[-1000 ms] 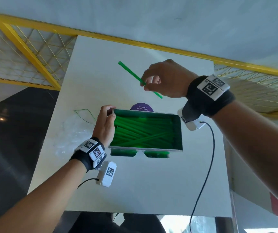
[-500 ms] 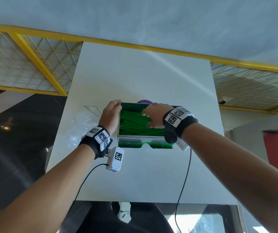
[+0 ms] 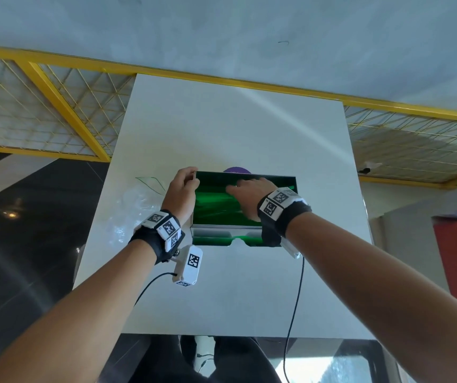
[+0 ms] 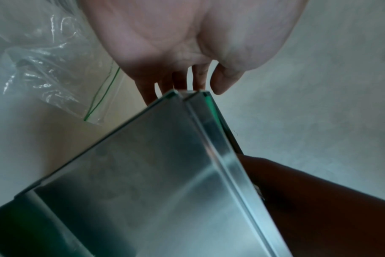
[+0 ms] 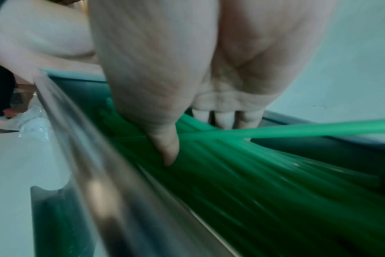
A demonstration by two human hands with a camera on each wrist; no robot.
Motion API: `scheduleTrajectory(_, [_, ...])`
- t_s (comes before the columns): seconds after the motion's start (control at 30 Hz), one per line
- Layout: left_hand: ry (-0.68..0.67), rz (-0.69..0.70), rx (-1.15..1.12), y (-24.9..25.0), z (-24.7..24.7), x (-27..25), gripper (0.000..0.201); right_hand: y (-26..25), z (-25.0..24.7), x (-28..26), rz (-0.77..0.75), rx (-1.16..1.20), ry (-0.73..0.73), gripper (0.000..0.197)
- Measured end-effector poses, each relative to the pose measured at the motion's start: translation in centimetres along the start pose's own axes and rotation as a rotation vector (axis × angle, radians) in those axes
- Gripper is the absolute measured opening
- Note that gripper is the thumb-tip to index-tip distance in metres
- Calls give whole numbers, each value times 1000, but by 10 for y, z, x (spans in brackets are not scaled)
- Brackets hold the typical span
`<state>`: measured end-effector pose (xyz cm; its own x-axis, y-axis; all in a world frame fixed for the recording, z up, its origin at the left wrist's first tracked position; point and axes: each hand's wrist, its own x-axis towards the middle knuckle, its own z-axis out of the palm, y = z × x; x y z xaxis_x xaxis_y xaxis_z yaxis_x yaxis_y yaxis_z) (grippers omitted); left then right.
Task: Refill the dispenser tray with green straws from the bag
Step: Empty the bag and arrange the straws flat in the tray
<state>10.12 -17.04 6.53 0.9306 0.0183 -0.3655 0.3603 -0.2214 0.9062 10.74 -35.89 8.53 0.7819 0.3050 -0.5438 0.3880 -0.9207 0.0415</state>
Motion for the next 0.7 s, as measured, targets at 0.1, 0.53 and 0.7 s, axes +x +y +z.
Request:
scheduleTrajectory(0.1, [-8, -3, 7, 1, 0, -3, 45, 3, -1, -4, 45, 63, -17, 62])
scheduleTrajectory(0.53, [-21, -15, 28, 6, 1, -8, 53, 21, 5, -18, 160, 163, -41, 38])
scheduleTrajectory(0.7, [-24, -7, 35, 7, 1, -8, 52, 18, 1, -19, 143, 122, 146, 44])
